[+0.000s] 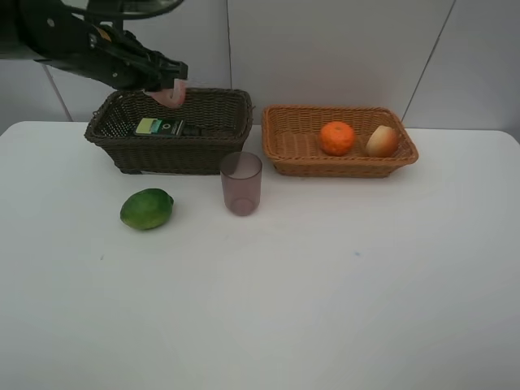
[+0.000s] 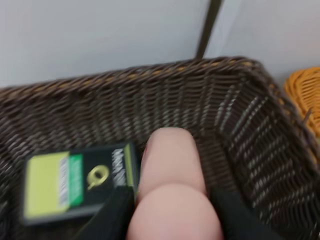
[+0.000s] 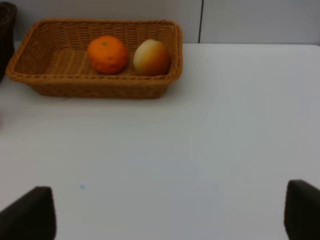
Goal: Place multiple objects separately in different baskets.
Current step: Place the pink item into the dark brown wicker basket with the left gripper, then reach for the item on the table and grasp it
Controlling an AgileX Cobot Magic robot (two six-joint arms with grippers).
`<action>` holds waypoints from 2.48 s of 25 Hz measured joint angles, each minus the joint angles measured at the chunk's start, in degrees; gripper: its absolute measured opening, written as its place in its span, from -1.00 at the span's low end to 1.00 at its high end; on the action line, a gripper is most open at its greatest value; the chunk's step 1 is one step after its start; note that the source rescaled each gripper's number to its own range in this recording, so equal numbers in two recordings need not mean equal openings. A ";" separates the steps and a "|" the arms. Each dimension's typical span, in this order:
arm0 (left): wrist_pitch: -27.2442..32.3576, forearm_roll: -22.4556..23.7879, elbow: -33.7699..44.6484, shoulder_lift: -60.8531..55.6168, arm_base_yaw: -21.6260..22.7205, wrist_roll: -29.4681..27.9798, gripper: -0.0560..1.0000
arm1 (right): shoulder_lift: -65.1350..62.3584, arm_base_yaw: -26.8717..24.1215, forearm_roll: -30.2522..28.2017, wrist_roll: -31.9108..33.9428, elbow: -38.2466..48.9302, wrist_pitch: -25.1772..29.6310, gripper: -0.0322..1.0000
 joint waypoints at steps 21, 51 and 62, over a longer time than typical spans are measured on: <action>-19.19 -0.07 -2.44 15.66 -3.18 3.18 -0.13 | 0.00 0.00 0.00 0.00 0.00 0.00 0.93; 7.33 -0.25 -2.97 3.49 -7.25 3.44 0.99 | 0.00 0.00 0.00 0.00 0.00 0.00 0.93; 42.39 -0.20 -14.06 1.41 -15.70 13.59 0.99 | 0.00 0.00 0.00 0.00 0.00 0.00 0.93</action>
